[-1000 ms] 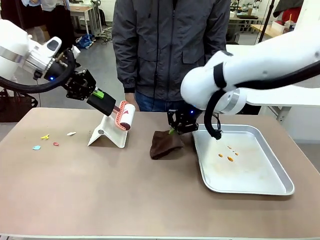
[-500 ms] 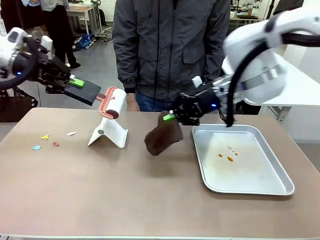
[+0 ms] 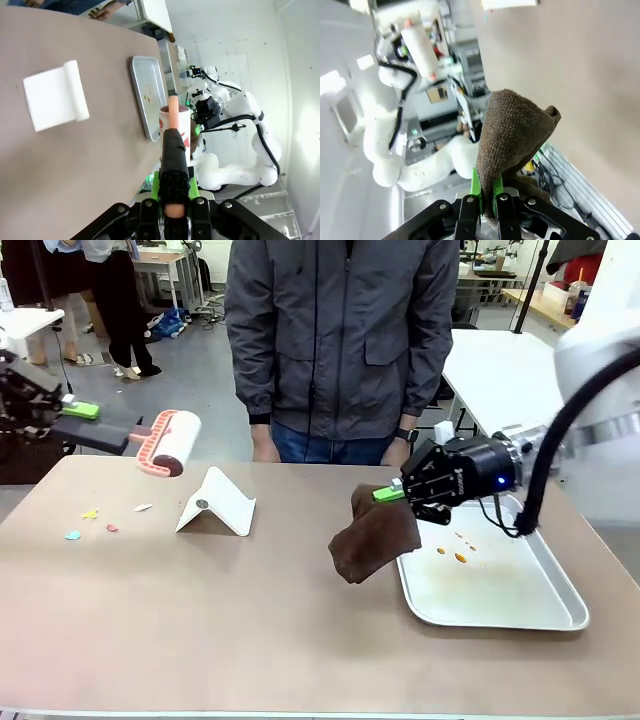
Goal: Clean the surface of the table.
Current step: Hold the Lint Roller with your left hand and the towel with your right hand.
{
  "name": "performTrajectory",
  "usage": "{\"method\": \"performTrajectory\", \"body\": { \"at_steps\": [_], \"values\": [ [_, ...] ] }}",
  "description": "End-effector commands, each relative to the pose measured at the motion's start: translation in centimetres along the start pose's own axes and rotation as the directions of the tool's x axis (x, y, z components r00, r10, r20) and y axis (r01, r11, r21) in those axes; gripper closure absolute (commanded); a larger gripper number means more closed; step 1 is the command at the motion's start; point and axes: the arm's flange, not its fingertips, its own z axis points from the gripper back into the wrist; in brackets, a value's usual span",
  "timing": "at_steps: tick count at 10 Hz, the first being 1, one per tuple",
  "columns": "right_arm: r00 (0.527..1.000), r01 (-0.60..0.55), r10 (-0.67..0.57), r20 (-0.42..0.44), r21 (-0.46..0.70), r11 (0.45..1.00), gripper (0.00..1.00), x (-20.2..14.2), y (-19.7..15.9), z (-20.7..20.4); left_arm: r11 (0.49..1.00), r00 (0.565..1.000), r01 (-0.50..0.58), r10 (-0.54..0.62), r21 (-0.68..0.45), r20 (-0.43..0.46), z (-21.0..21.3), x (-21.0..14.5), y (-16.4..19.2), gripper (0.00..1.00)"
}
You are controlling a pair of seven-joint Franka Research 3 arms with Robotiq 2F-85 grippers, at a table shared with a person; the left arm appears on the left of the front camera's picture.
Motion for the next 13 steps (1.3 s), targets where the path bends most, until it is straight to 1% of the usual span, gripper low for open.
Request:
{"method": "performTrajectory", "body": {
  "at_steps": [1,2,3,4,5,6,7,8,9,10,11,12,13],
  "values": [
    [0.985,0.014,-0.023,0.173,0.052,0.999,1.00,-3.7,-0.7,2.1,1.000,0.999,0.019,-0.020,-0.018,-0.037,2.0,-2.3,0.2,1.00],
    [0.971,0.018,-0.035,0.236,0.073,0.997,1.00,-4.8,-1.7,3.7,0.999,0.996,0.033,-0.037,-0.043,-0.082,3.3,-3.4,0.8,1.00],
    [0.956,0.010,-0.035,0.290,0.085,0.996,1.00,-5.8,-2.6,5.4,0.997,0.995,0.020,-0.027,-0.072,-0.097,4.6,-4.2,1.4,1.00],
    [0.944,0.007,-0.043,0.327,0.110,0.994,1.00,-6.2,-3.5,7.9,0.995,0.995,0.016,-0.026,-0.099,-0.100,5.6,-5.1,2.1,1.00],
    [0.940,-0.012,-0.028,0.340,0.114,0.993,1.00,-6.1,-4.4,10.2,0.994,0.994,0.008,-0.020,-0.112,-0.109,6.7,-6.0,2.6,1.00],
    [0.922,0.023,-0.060,0.383,0.101,0.995,1.00,-5.8,-5.3,12.1,0.991,0.996,-0.009,-0.003,-0.132,-0.091,7.6,-6.9,3.0,1.00],
    [0.938,0.018,-0.049,0.342,0.092,0.996,1.00,-5.7,-6.1,14.0,0.990,0.998,-0.043,0.037,-0.138,-0.043,8.7,-7.7,3.3,1.00],
    [0.951,-0.010,-0.022,0.309,0.101,0.995,1.00,-6.0,-6.9,15.7,0.990,0.998,-0.064,0.062,-0.128,-0.021,9.6,-7.6,3.1,1.00],
    [0.952,-0.042,0.008,0.306,0.106,0.994,1.00,-6.6,-7.5,16.0,0.985,0.992,-0.126,0.127,-0.120,-0.002,11.2,-5.0,3.0,1.00],
    [0.950,-0.060,0.027,0.311,0.097,0.993,1.00,-7.3,-8.7,16.9,0.979,0.986,-0.165,0.167,-0.119,0.010,12.2,-4.6,3.6,1.00],
    [0.952,-0.070,0.035,0.304,0.105,0.992,1.00,-7.6,-9.7,17.8,0.976,0.984,-0.171,0.177,-0.133,0.031,12.3,-6.2,4.6,1.00],
    [0.952,-0.055,0.021,0.306,0.105,0.993,1.00,-7.4,-10.1,18.4,0.976,0.982,-0.184,0.188,-0.121,0.028,11.5,-7.9,5.3,1.00],
    [0.953,-0.066,0.027,0.300,0.119,0.991,1.00,-7.4,-10.6,18.9,0.976,0.979,-0.199,0.201,-0.088,0.017,11.1,-8.9,5.9,1.00]
  ]
}}
